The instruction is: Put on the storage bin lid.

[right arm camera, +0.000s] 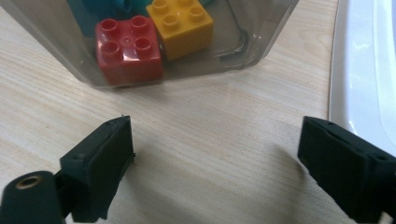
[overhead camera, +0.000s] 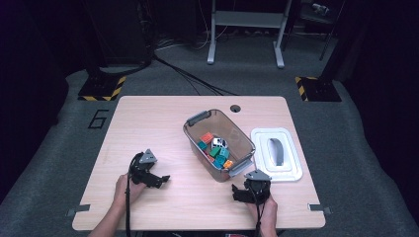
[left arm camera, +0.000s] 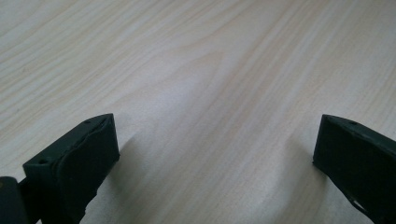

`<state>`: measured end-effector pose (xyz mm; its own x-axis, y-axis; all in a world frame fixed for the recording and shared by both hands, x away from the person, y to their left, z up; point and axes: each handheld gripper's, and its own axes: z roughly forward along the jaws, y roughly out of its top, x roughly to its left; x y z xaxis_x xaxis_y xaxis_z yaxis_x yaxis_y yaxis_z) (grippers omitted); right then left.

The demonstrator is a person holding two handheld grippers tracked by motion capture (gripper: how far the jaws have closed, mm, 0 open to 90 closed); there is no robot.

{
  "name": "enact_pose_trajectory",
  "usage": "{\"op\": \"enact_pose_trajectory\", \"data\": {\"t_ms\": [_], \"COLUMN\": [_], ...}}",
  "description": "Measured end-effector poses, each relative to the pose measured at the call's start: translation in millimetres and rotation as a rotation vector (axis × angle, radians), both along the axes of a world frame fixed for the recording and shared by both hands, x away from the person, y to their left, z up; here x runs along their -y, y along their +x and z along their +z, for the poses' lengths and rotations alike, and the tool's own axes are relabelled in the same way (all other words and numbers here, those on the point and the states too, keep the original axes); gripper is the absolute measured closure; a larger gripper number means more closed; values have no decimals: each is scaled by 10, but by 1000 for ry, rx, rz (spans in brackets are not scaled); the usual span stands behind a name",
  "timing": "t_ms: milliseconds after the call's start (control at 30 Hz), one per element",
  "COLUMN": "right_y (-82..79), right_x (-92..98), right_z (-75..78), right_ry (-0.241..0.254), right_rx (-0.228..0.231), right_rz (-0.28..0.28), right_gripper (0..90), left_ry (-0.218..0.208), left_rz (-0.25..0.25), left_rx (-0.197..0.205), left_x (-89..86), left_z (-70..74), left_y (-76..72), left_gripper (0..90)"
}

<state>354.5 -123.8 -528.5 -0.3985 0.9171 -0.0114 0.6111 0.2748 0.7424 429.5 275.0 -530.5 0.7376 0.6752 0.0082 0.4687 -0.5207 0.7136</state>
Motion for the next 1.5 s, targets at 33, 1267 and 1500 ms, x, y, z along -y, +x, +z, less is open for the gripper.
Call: {"op": "enact_pose_trajectory", "data": {"t_ms": [33,1267,1500], "right_y": [-2,649,978], "right_x": [0,1129,1191], "right_z": [2,433,434], "right_ry": [1,22,43], "right_rx": [-1,-114,-151], "right_rz": [10,-186,-218], "right_gripper": [88,0,57], "left_ry": [5,-5,-5], "left_rz": [3,46,47], "left_rx": [-6,5,5], "left_x": [1,10,10], "left_z": [6,-4,-4], "left_y": [2,26,28], "left_gripper": [0,3,3]}}
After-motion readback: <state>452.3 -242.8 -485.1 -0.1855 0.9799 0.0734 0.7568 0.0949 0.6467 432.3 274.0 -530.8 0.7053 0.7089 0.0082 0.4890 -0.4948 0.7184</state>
